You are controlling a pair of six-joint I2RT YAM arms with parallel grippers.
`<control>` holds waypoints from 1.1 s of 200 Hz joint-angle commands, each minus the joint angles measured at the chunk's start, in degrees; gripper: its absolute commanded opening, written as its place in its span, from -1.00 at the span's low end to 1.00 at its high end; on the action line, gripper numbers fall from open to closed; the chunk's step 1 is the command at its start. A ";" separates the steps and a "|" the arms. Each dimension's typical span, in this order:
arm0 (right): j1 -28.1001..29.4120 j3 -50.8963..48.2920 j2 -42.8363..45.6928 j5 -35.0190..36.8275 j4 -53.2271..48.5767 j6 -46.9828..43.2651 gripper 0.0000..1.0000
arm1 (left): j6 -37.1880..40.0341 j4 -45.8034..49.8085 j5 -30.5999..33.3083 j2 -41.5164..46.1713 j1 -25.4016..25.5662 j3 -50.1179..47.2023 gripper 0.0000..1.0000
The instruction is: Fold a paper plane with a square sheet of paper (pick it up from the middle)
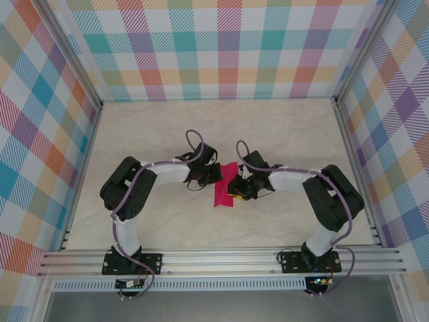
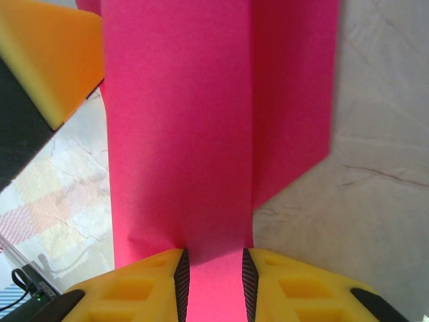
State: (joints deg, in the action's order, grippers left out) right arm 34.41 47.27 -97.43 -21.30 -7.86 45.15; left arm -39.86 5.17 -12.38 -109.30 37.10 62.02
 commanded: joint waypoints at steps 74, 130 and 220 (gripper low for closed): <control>-2.40 -0.76 1.45 -3.74 11.06 4.23 -0.07 | -0.73 8.44 2.18 -1.64 0.16 -3.16 -1.00; -2.92 0.99 1.35 -4.92 10.05 -0.38 0.13 | -0.60 8.63 2.28 -1.62 0.12 -2.97 -1.00; -3.98 -0.47 0.86 -3.05 4.08 1.23 -0.64 | 0.45 4.87 0.57 2.01 0.16 -4.84 -1.00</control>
State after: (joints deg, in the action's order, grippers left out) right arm 31.03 47.24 -96.57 -23.46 -3.09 46.11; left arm -40.27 4.34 -12.40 -107.98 37.10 60.29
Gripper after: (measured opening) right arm 0.226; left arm 0.047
